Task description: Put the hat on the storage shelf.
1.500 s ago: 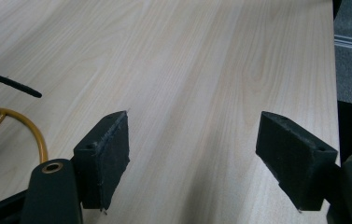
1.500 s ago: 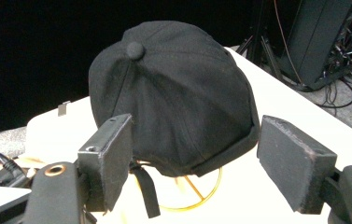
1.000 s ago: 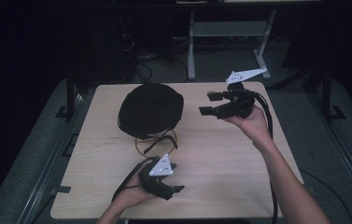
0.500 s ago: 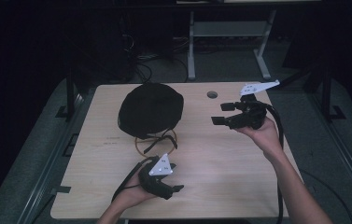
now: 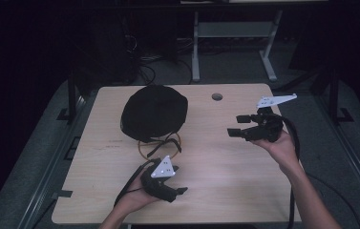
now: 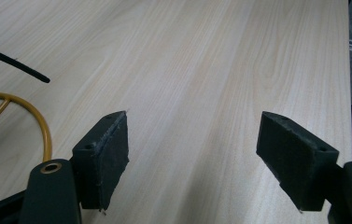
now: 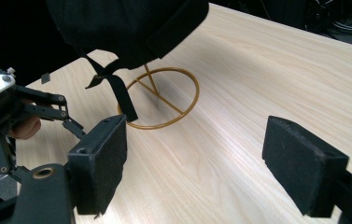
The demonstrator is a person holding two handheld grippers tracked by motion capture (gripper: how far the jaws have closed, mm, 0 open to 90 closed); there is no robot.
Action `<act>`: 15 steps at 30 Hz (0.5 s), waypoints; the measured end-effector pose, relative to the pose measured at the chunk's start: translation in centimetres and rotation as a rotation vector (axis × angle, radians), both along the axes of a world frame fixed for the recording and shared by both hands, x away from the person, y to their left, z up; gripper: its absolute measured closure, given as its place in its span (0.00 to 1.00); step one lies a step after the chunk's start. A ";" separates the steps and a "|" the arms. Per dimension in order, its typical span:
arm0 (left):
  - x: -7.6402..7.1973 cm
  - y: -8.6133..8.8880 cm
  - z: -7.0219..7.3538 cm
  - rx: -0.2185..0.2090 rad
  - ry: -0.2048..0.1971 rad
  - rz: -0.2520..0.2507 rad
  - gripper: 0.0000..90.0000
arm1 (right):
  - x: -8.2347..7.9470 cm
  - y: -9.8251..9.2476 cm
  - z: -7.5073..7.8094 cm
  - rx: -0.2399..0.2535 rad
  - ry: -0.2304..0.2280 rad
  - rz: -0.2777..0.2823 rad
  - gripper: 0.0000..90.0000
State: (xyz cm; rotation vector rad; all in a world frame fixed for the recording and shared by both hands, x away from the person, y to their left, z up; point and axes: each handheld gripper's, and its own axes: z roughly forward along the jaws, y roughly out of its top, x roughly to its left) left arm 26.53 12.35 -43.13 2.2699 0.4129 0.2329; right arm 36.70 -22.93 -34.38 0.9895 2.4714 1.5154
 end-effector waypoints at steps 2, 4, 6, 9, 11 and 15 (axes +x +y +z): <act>0.0 0.0 0.0 -0.002 -0.002 0.001 0.28 | -0.1 -0.3 -0.3 -0.003 0.004 -0.004 0.24; 0.0 0.0 -0.1 -0.003 -0.002 0.002 0.28 | -0.3 -0.6 -0.7 -0.002 0.011 -0.010 0.23; 0.0 0.0 -0.1 -0.002 -0.002 0.002 0.28 | -0.5 -0.9 -1.1 0.000 0.015 -0.017 0.23; 0.0 0.0 -0.1 -0.005 -0.004 0.005 0.28 | -0.7 -1.2 -1.7 -0.001 0.023 -0.021 0.23; 0.0 0.0 -0.2 -0.003 -0.002 0.005 0.28 | -0.9 -1.5 -2.1 -0.002 0.032 -0.024 0.23; 0.0 0.0 -0.2 -0.005 -0.003 0.007 0.28 | -1.2 -1.9 -2.7 -0.006 0.041 -0.027 0.23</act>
